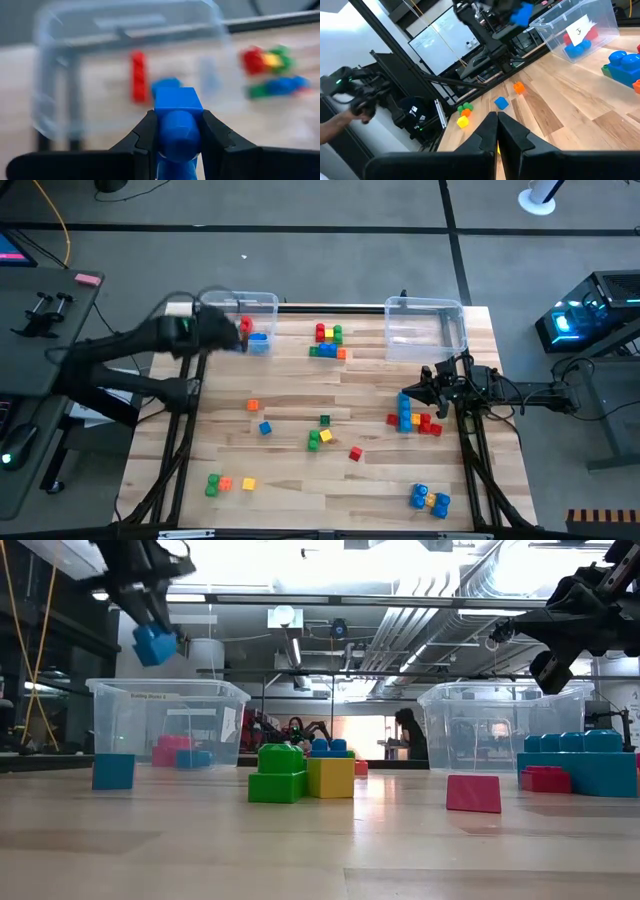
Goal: Sort blocks by size
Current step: Put the large game piece into the left transparent bin
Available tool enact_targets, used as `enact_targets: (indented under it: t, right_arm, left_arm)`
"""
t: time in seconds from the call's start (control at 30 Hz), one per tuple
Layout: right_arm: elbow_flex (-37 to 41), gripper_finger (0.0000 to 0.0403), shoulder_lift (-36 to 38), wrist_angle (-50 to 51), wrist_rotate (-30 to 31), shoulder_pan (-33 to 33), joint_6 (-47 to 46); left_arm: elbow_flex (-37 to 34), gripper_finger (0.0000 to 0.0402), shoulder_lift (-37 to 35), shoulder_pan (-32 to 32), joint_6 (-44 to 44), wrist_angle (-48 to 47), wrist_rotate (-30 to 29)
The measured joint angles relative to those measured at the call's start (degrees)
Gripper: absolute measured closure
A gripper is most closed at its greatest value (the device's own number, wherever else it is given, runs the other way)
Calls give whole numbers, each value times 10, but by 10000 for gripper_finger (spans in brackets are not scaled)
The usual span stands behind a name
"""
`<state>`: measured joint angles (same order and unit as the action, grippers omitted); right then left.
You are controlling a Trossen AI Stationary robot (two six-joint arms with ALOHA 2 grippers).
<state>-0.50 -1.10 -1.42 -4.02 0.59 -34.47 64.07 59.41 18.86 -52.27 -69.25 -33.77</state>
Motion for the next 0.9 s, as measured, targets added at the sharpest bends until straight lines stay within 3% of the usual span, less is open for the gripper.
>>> enact_targets:
  t: [0.17, 0.33, 0.63, 0.73, 0.8, 0.9]
  right_arm:
    - [0, 398, 0, 0, 0, 0, 0]
    - [0, 398, 0, 0, 0, 0, 0]
    - [0, 398, 0, 0, 0, 0, 0]
    - [0, 398, 0, 0, 0, 0, 0]
    - [0, 398, 0, 0, 0, 0, 0]
    - [0, 398, 0, 0, 0, 0, 0]
  left_arm:
    - [0, 331, 28, 166, 175, 48, 96]
    - [0, 312, 63, 221, 224, 53, 129]
    - [0, 169, 83, 215, 223, 62, 175]
    - [0, 147, 73, 213, 200, 61, 203]
    - [0, 142, 59, 200, 182, 61, 255]
    - [0, 143, 25, 133, 134, 53, 316]
